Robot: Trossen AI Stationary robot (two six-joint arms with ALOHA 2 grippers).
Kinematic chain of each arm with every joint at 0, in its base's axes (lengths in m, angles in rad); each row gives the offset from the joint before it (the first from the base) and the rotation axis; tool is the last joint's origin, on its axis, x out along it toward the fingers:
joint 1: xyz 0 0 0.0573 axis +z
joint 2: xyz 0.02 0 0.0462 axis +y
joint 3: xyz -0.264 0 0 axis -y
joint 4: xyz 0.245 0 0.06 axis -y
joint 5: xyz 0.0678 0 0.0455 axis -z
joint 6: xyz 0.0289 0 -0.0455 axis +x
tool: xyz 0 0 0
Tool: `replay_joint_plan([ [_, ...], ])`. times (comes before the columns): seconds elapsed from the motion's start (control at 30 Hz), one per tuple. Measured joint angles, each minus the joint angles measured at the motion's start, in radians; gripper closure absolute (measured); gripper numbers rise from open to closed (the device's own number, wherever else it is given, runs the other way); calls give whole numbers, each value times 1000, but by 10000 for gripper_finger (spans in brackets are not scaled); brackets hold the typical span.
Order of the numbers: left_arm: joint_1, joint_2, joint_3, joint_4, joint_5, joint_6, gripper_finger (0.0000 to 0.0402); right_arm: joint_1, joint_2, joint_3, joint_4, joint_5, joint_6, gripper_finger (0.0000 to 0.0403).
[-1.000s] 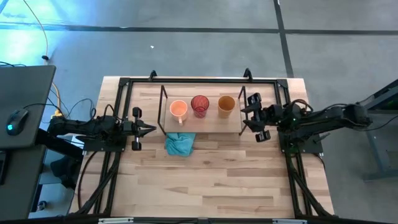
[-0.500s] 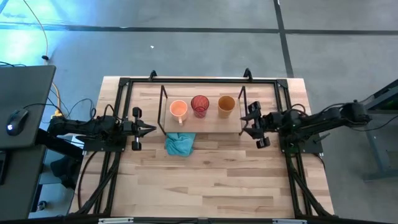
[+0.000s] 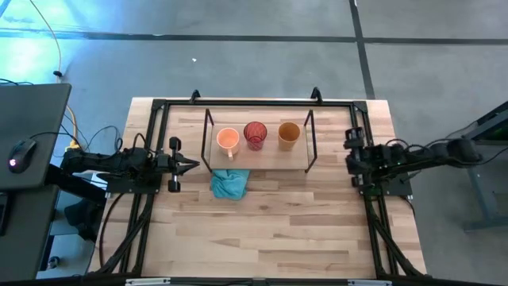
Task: Stack small to large cups/mugs on shelf
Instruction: Return to Home Position
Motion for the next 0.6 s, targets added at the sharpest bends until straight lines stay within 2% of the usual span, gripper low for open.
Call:
replay_joint_plan([
  [0.13, 0, 0, 0, 1, 0, 0, 389, 9, -101, 3, -117, -6, 0, 226],
  [0.37, 0, 0, 0, 1, 0, 0, 389, 45, -235, 0, -142, -47, -92, 226],
  [0.6, 0, 0, 0, 1, 0, -27, 389, 45, -359, 0, -264, -47, -112, 226],
])
